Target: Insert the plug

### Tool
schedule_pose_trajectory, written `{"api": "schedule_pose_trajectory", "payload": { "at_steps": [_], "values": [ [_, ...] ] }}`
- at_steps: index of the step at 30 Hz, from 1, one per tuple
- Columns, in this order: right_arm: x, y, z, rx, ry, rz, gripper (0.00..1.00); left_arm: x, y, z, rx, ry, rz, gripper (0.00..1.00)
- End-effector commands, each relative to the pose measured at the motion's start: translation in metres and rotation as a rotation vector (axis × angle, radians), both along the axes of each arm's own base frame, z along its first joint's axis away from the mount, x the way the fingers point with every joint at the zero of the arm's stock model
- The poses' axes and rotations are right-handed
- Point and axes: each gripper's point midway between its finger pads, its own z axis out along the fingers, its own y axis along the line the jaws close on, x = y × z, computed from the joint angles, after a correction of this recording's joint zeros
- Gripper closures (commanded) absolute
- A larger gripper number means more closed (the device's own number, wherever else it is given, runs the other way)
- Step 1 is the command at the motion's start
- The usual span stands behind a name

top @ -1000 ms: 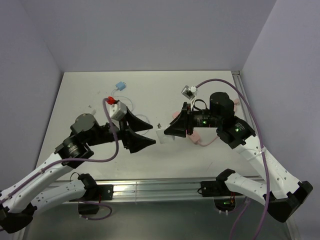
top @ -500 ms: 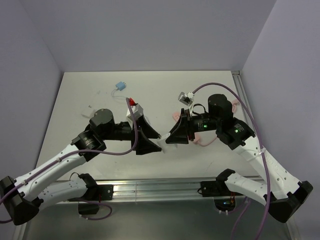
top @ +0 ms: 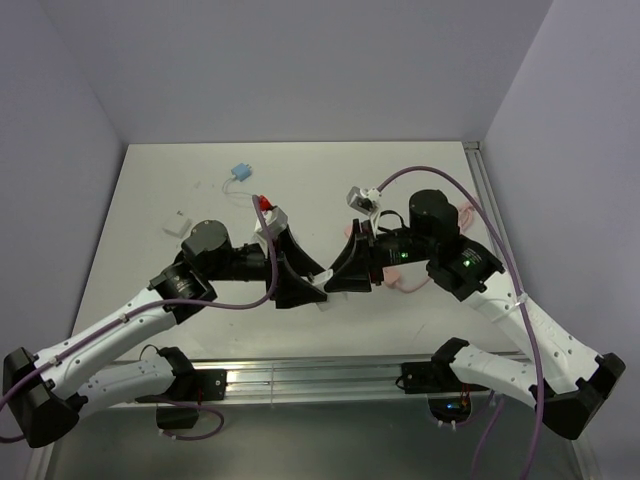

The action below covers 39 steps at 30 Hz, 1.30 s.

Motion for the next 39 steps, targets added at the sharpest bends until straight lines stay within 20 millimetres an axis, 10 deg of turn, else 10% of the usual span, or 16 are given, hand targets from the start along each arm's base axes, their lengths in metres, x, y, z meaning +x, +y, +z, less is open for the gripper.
{"api": "schedule_pose_trajectory", "payload": {
  "at_steps": [1, 5, 8, 10, 12, 16, 19, 29, 39],
  "values": [
    [0.003, 0.005, 0.017, 0.05, -0.063, 0.006, 1.0, -0.011, -0.001, 0.015, -0.06, -0.029, -0.077, 0.3],
    [0.007, 0.006, 0.018, 0.047, -0.06, -0.013, 1.0, -0.016, -0.001, 0.013, -0.052, -0.024, -0.117, 0.38],
    [0.008, 0.006, 0.02, 0.049, -0.059, -0.022, 1.0, -0.017, -0.002, 0.009, -0.038, -0.017, -0.127, 0.59],
    [0.009, 0.007, 0.02, 0.049, -0.055, -0.03, 0.94, -0.018, -0.002, 0.008, -0.03, -0.008, -0.133, 0.94],
    [0.012, 0.007, 0.02, 0.041, -0.05, -0.051, 0.85, -0.015, -0.002, 0.007, -0.022, -0.008, -0.115, 1.0],
    [0.029, 0.004, 0.015, -0.01, -0.043, -0.159, 0.29, -0.004, 0.003, 0.006, -0.006, -0.014, -0.043, 1.0],
    [0.054, -0.009, 0.004, -0.089, -0.035, -0.335, 0.05, 0.009, 0.012, 0.016, -0.027, -0.028, 0.042, 1.0],
    [0.068, -0.017, 0.003, -0.027, 0.085, -0.468, 0.12, 0.057, 0.047, 0.048, -0.234, 0.077, 0.414, 1.0],
    [0.064, -0.007, 0.017, 0.206, 0.184, -0.457, 0.26, 0.06, 0.036, 0.056, -0.379, 0.331, 0.343, 1.0]
  ]
}}
